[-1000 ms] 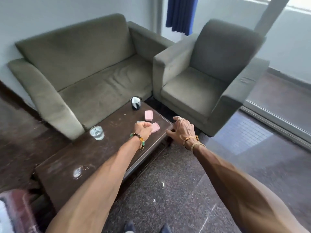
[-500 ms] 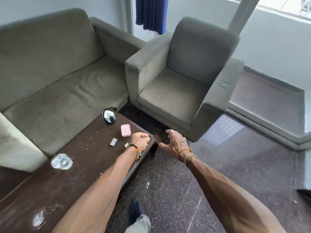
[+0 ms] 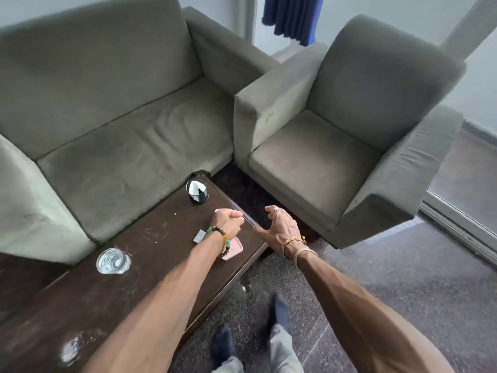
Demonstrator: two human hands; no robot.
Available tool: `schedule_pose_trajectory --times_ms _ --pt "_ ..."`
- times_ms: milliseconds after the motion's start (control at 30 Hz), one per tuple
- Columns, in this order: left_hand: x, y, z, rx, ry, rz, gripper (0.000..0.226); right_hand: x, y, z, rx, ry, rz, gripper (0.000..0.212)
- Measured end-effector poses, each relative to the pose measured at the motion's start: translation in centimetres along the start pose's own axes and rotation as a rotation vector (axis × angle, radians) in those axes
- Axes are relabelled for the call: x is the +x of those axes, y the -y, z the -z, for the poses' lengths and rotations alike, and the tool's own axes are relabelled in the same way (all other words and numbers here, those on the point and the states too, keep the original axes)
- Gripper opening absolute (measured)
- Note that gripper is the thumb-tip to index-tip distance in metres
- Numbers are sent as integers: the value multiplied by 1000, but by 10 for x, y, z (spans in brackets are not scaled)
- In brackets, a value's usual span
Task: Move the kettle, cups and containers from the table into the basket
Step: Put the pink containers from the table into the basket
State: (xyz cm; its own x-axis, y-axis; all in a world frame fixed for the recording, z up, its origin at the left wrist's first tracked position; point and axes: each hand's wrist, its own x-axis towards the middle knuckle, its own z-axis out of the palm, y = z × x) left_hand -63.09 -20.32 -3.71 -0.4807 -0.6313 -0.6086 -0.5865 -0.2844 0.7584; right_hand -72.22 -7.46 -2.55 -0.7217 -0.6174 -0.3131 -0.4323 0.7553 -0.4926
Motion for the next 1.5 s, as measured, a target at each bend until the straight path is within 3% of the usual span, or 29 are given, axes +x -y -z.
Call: schedule_pose_trajectory --times_ms 567,700,900,1000,1133,1333,1500 --pt "86 155 -10 -248 -384 461 26 108 -41 -161 -255 588 209 57" --pt "99 174 -18 -329 -431 536 36 128 -45 -178 -262 574 219 50" --pt "128 206 -34 -251 -323 560 55 151 -50 -214 -273 589 179 54" --pt "143 223 -46 -243 -281 568 50 154 -57 -233 -273 642 144 51" --pt "150 238 -53 -450 -356 603 43 143 -62 -242 -269 618 120 42" --pt "113 193 -12 -639 -479 577 42 122 -24 -219 -235 591 157 33" --pt "57 133 50 -712 -630 461 34 102 64 -180 -180 574 328 35"
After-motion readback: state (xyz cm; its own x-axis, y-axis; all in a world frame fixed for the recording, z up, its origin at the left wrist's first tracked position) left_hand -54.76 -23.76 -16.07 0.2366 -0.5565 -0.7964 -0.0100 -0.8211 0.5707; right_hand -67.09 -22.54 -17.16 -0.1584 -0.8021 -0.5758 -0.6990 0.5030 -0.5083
